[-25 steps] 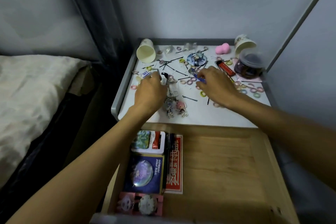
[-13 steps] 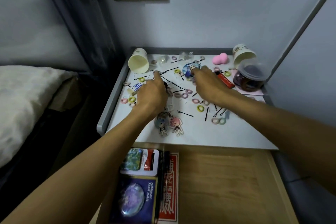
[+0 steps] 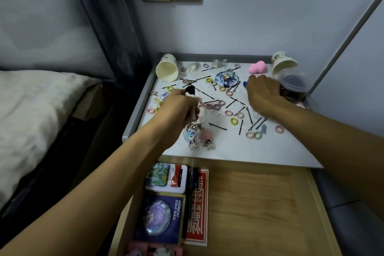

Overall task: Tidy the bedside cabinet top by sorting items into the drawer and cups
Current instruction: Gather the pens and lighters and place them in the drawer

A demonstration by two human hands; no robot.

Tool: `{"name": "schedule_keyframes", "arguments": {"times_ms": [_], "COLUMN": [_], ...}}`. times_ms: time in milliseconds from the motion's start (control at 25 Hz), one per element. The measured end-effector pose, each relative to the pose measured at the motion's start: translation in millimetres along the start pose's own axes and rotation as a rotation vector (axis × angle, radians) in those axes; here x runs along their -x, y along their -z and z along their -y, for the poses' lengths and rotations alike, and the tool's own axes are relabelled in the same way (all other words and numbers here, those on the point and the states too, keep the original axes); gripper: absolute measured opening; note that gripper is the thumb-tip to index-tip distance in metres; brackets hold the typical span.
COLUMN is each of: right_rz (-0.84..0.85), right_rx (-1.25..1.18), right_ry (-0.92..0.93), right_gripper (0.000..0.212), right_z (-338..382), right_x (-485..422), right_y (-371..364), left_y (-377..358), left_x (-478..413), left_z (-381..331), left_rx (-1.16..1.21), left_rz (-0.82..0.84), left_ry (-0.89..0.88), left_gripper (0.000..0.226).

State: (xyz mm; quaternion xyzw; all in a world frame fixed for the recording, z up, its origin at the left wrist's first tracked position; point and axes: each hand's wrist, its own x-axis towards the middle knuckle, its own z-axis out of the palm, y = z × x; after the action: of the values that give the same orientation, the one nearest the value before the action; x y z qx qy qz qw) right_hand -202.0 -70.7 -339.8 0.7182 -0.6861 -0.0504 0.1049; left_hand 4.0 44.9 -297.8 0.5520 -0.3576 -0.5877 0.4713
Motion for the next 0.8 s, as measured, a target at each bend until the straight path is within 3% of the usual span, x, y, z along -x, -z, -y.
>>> {"name": "schedule_keyframes", "arguments": {"times_ms": [120,240,360,400,480,520,640,800], "right_rz": [-0.009,-0.140,-0.210,-0.129,0.187,0.307,0.426,0.446], "right_rx": [0.028,-0.038,-0.456,-0.728,-1.286,-1.438,-1.608,-1.671], "right_ry": [0.015,0.047,0.128,0.135,0.109,0.095,0.037,-0.048], "right_gripper": [0.025,0.026,0.015,0.011,0.015,0.018,0.021,0.013], "right_z": [-1,5,18,21,28,29,29,32], "right_x": [1,10,53,77,132,157,197,211], "right_y": [4,23,56,68,86,87,67,47], "left_y": [2,7,10,8,4,0,-9,-12], "left_x": [19,31,44,51,67,76,94,100], "left_z": [1,5,13,17,27,31,44,55], "left_rx": [0.025,0.164,0.260,0.270,0.265,0.260,0.195,0.122], "left_rz": [0.018,0.015,0.022,0.028,0.070,0.110,0.221,0.202], "left_ry": [0.039,0.100,0.141,0.150,0.164,0.166,0.133,0.151], "left_gripper": [0.009,0.015,0.023,0.024,0.023,0.022,0.018,0.015]}}
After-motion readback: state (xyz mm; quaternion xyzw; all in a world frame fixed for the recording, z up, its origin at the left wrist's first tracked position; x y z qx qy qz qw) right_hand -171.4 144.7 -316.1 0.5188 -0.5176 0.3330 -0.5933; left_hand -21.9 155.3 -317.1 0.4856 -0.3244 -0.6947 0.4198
